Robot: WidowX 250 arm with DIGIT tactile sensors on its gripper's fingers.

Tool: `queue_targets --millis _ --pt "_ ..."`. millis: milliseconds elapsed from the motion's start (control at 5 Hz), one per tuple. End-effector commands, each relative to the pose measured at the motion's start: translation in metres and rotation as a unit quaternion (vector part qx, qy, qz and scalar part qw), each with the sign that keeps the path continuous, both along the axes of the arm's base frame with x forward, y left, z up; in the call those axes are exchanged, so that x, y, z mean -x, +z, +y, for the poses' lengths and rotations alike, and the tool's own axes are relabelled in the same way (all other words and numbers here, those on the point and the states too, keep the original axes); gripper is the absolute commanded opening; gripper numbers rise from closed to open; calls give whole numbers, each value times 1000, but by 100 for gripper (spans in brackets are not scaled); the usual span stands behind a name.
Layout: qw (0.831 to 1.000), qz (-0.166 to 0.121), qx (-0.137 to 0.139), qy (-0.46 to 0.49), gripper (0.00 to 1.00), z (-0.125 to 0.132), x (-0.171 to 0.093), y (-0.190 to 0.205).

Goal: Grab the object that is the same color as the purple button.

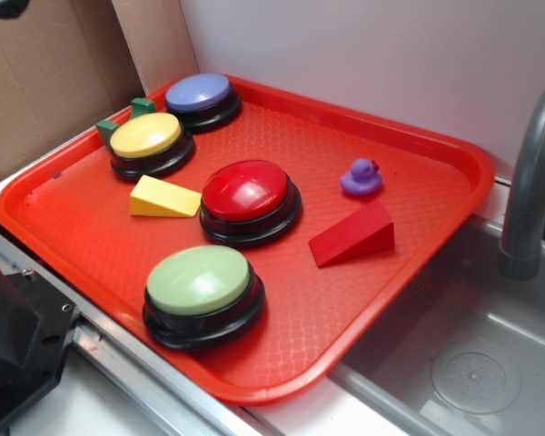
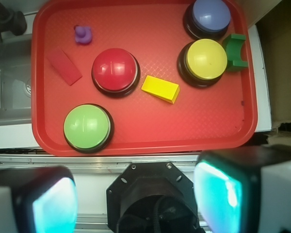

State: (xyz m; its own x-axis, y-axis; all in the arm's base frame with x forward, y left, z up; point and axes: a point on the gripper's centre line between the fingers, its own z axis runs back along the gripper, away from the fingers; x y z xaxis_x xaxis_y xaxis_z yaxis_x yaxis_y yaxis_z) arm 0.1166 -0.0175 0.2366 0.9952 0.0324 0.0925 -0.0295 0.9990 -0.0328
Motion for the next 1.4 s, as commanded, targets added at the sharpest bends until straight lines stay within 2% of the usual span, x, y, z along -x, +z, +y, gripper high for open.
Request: queue_targets --millis 0,200,400,600,800,1200 --pt "1000 0 0 0 100 0 0 0" --pt "999 -27 23 -31 100 -3 -17 -9" --pt "997 -58 23 -34 100 -13 -51 -22" --pt "996 -73 48 -22 100 -22 -81 -41" --pt "994 -99 44 -6 100 -32 -112 -59" --pt "992 -108 59 1 100 -55 -165 -116"
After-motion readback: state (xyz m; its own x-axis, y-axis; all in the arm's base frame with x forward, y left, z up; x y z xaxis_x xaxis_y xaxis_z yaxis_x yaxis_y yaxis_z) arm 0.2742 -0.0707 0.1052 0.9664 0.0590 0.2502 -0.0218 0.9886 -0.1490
